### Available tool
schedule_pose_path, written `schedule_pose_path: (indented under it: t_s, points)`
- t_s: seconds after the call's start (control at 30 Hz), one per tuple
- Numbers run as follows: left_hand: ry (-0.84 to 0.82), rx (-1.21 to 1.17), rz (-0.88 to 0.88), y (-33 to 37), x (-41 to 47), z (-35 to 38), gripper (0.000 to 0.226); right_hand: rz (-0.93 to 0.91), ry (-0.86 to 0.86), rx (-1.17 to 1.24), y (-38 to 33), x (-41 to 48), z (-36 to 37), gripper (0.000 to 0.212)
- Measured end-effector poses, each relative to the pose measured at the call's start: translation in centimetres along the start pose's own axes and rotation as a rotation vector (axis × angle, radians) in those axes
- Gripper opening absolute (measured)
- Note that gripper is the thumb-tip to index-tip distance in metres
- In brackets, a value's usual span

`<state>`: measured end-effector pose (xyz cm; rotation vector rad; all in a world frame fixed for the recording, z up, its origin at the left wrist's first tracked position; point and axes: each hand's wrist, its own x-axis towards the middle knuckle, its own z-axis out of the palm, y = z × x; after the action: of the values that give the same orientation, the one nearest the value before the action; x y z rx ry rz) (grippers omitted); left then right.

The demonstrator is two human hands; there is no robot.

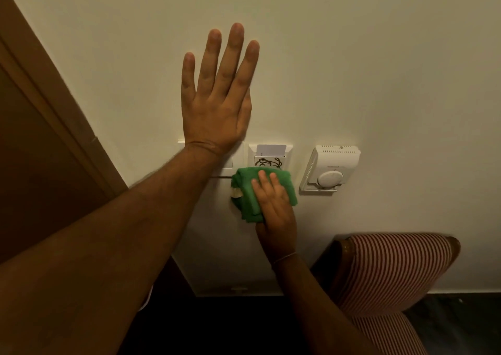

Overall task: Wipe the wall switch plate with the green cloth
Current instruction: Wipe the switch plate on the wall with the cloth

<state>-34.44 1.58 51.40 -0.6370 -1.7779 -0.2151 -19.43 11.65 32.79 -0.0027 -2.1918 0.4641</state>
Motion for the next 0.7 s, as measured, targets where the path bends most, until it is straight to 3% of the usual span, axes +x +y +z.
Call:
schedule_pose_path:
  t_s: [0.17,0.37,0.5,0.63,0.7]
  points:
    - [0.015,0.038,0.000,0.2,0.1,-0.1,0.079,0.114,0.106,0.045,0.1,0.0,-0.6,0.050]
    - [0.022,0.047,-0.007,0.3,0.2,-0.4,0.082,-0.024,-0.033,0.046,-1.5,0.7,0.8,0.053]
    - [0.018,0.065,-0.009,0.2,0.3,-0.5,0.072,0.065,0.085,0.022,0.7,0.1,-0.7,0.044]
    - [0.032,0.033,-0.008,0.1,0.3,-0.4,0.074,0.102,0.115,0.045,0.2,0.2,-0.5,0.049]
    - [0.032,0.022,0.000,0.1,0.3,-0.3,0.079,0.070,0.062,0.065,-1.1,0.6,0.4,0.061]
